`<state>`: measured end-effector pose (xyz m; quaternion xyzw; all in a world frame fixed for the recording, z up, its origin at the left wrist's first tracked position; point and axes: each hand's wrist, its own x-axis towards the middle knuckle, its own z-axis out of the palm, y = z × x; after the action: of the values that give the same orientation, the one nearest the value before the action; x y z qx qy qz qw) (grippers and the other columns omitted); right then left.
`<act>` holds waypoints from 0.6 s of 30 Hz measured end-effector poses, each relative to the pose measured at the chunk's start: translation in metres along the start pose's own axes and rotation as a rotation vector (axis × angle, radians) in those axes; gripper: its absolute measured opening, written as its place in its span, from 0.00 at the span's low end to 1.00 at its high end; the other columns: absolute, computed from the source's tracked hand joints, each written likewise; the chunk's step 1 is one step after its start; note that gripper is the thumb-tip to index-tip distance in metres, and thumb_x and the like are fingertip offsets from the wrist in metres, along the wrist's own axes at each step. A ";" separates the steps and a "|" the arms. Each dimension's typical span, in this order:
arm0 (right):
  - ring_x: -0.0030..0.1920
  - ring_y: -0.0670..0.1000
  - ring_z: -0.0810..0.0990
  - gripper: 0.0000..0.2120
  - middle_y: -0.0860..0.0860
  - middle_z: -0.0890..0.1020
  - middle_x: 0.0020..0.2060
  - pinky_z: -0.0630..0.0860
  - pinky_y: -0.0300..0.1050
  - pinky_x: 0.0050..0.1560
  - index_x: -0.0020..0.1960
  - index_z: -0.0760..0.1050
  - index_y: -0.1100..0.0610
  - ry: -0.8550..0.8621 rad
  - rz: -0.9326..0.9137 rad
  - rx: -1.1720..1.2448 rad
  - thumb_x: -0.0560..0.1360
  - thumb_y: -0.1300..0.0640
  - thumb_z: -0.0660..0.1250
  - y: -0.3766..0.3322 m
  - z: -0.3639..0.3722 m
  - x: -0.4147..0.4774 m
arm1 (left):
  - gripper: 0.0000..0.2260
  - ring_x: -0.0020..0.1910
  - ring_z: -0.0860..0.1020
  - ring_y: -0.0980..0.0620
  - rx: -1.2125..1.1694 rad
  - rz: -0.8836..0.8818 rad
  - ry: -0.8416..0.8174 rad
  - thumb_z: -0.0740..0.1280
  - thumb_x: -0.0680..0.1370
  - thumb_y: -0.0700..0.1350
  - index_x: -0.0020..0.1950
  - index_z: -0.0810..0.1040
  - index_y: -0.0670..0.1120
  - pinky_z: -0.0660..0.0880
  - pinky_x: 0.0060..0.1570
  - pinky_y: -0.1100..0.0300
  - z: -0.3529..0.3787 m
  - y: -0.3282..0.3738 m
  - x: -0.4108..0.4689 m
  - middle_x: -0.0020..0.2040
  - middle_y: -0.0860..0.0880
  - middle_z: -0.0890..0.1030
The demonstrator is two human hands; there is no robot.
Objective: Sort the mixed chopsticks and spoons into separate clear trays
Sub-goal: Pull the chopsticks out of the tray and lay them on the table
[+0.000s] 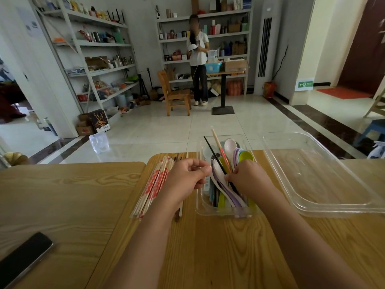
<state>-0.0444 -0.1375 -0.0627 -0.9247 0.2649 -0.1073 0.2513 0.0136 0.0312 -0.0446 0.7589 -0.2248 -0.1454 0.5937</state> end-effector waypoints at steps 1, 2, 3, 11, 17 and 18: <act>0.29 0.48 0.75 0.13 0.50 0.76 0.29 0.70 0.39 0.28 0.38 0.75 0.57 0.006 -0.001 0.019 0.77 0.50 0.69 0.000 -0.001 0.001 | 0.04 0.41 0.81 0.56 -0.001 -0.001 0.000 0.70 0.78 0.46 0.52 0.81 0.49 0.78 0.43 0.62 0.000 0.000 0.000 0.46 0.48 0.85; 0.28 0.48 0.74 0.14 0.50 0.75 0.29 0.68 0.39 0.28 0.37 0.74 0.57 0.020 -0.004 0.034 0.78 0.50 0.68 0.000 -0.002 0.001 | 0.04 0.40 0.81 0.56 0.000 0.000 0.000 0.70 0.78 0.45 0.52 0.81 0.49 0.78 0.43 0.62 0.000 0.000 0.000 0.46 0.48 0.84; 0.28 0.47 0.72 0.15 0.49 0.74 0.28 0.66 0.39 0.27 0.37 0.74 0.57 0.040 -0.010 0.047 0.79 0.51 0.66 -0.001 -0.006 0.001 | 0.04 0.40 0.80 0.56 0.002 0.001 0.002 0.69 0.78 0.45 0.52 0.81 0.49 0.78 0.43 0.63 -0.001 0.000 0.000 0.45 0.48 0.84; 0.27 0.48 0.69 0.16 0.53 0.76 0.29 0.68 0.40 0.28 0.41 0.81 0.63 0.037 -0.084 0.468 0.79 0.51 0.66 -0.020 -0.041 -0.008 | 0.05 0.38 0.80 0.57 0.062 0.003 -0.005 0.70 0.78 0.47 0.53 0.82 0.49 0.78 0.39 0.66 0.005 0.003 -0.001 0.44 0.50 0.84; 0.27 0.50 0.64 0.15 0.55 0.70 0.29 0.64 0.42 0.28 0.42 0.83 0.60 -0.064 -0.110 0.616 0.78 0.49 0.68 -0.032 -0.040 -0.017 | 0.07 0.36 0.79 0.58 0.008 -0.022 -0.059 0.69 0.78 0.48 0.52 0.82 0.46 0.77 0.38 0.66 0.009 0.009 -0.004 0.44 0.49 0.85; 0.27 0.50 0.64 0.14 0.55 0.71 0.29 0.64 0.42 0.28 0.42 0.84 0.58 -0.062 -0.110 0.626 0.78 0.49 0.69 -0.032 -0.039 -0.018 | 0.07 0.36 0.79 0.57 -0.008 -0.028 -0.065 0.69 0.78 0.47 0.52 0.83 0.46 0.77 0.39 0.65 0.009 0.009 -0.004 0.44 0.48 0.86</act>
<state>-0.0582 -0.1202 -0.0143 -0.8184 0.1608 -0.1690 0.5252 0.0043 0.0243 -0.0385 0.7545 -0.2326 -0.1794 0.5869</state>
